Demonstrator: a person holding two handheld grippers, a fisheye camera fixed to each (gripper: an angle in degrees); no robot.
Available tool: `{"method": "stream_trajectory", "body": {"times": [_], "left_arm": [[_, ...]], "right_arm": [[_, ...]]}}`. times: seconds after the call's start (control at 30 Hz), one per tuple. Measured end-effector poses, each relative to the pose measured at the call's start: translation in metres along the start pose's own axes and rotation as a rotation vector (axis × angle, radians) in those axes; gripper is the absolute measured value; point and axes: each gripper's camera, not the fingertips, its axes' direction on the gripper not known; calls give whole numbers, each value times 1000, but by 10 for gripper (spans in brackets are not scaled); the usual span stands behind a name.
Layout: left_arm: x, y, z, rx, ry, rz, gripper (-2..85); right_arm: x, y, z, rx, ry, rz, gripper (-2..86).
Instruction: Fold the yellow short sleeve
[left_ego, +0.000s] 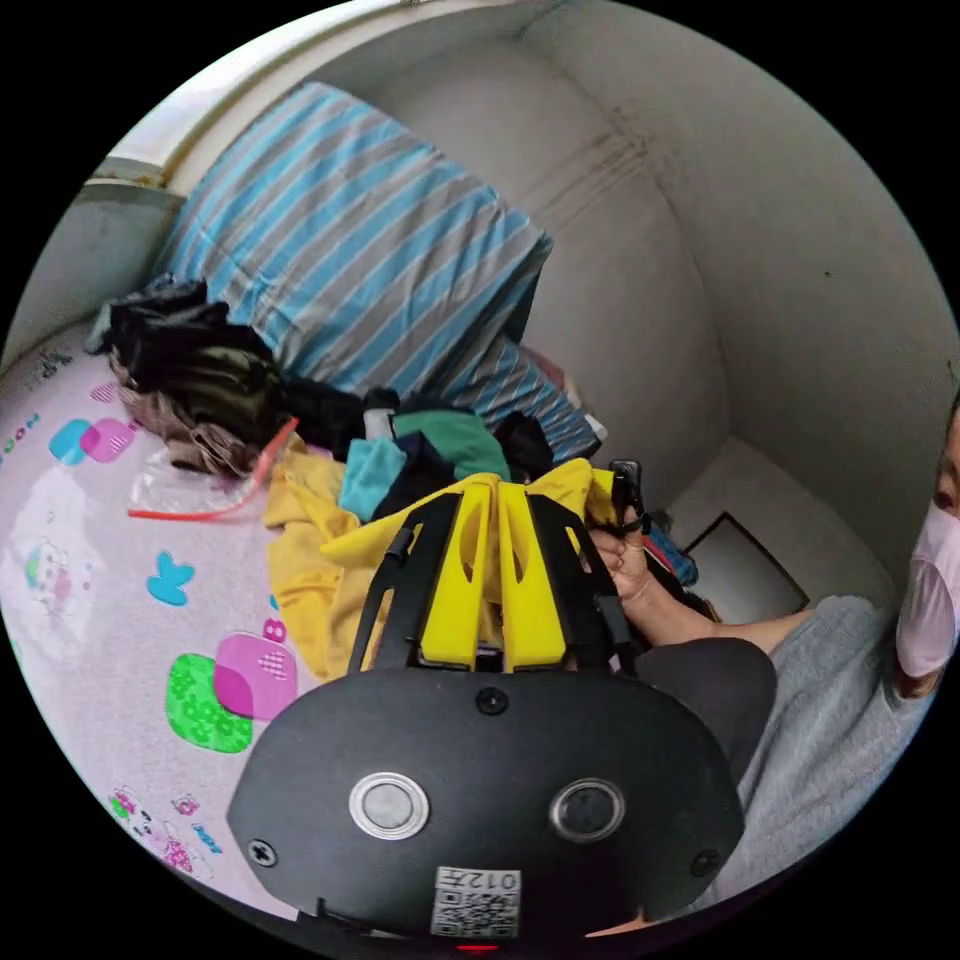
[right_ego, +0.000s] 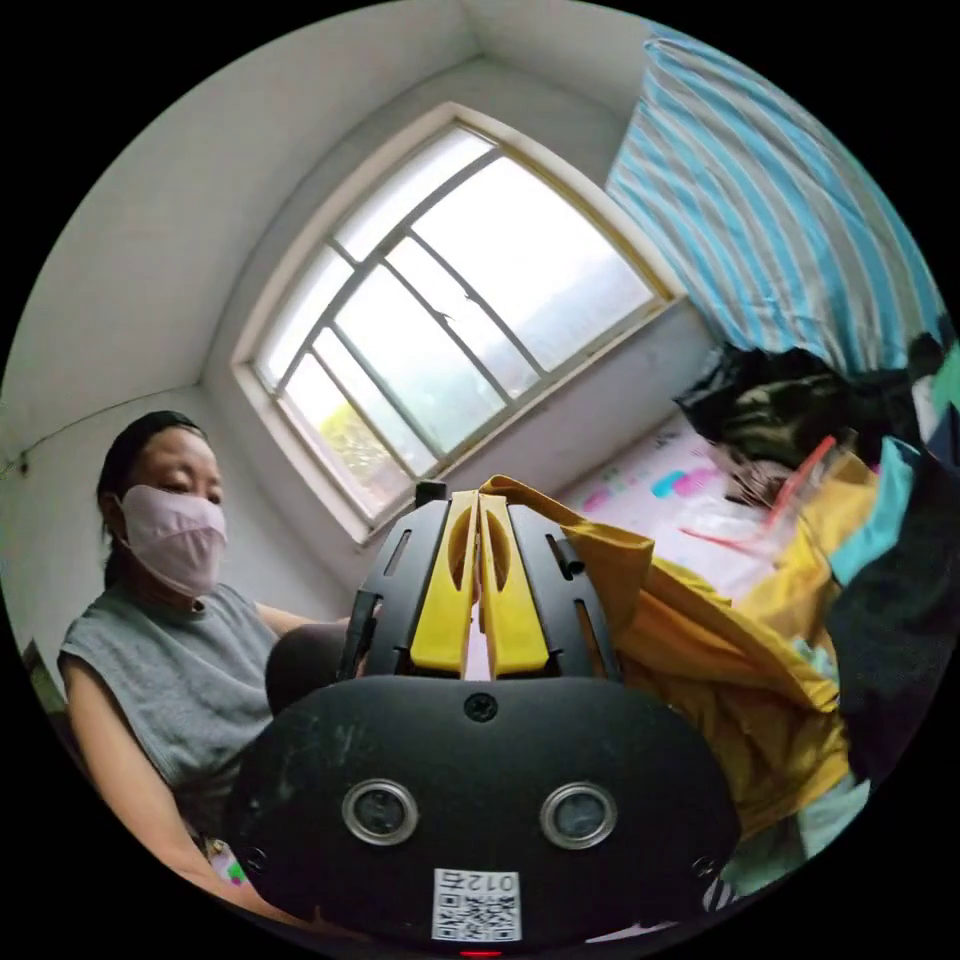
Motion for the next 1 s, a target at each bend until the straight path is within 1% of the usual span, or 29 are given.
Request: {"method": "stream_trajectory", "body": {"times": [0.07,0.1,0.2,0.23,0.3,0.37,0.4,0.47,0.5,0.6,0.7,0.77,0.87,1.0], "left_arm": [[-1,0,-30,-33,-90,-26,17],[-6,4,-46,-86,-153,-67,20],[-19,27,-86,-174,-367,-175,32],[-19,39,-105,-151,-442,-198,38],[-12,58,-135,-71,-482,-217,49],[-2,74,-157,-18,-530,-228,62],[5,82,-166,0,-560,-221,71],[17,91,-170,-22,-588,-195,84],[23,94,-167,-61,-609,-173,93],[36,97,-154,-125,-608,-142,109],[47,97,-141,-167,-669,-122,113],[51,97,-137,-183,-697,-128,100],[55,97,-140,-188,-732,-150,34],[69,93,-168,-151,-705,-167,4]], "right_arm": [[-25,-19,26,-9,-96,-54,-10],[-31,-23,34,-20,-115,-67,-10],[-42,-32,99,-163,-154,-91,-10],[-40,-30,130,-232,-144,-69,-10],[-33,-23,179,-348,-139,-35,-10],[-29,-6,244,-510,-85,-14,-10],[-28,-2,258,-537,-92,-11,-10],[-24,12,306,-603,-133,55,-10],[-24,15,316,-614,-141,65,-10],[-36,27,359,-673,-136,55,-10],[-52,37,388,-714,-128,36,-9],[-65,45,401,-721,-135,28,-9],[-78,57,408,-728,-144,2,-8],[-78,67,398,-710,-25,-58,-1]]}}
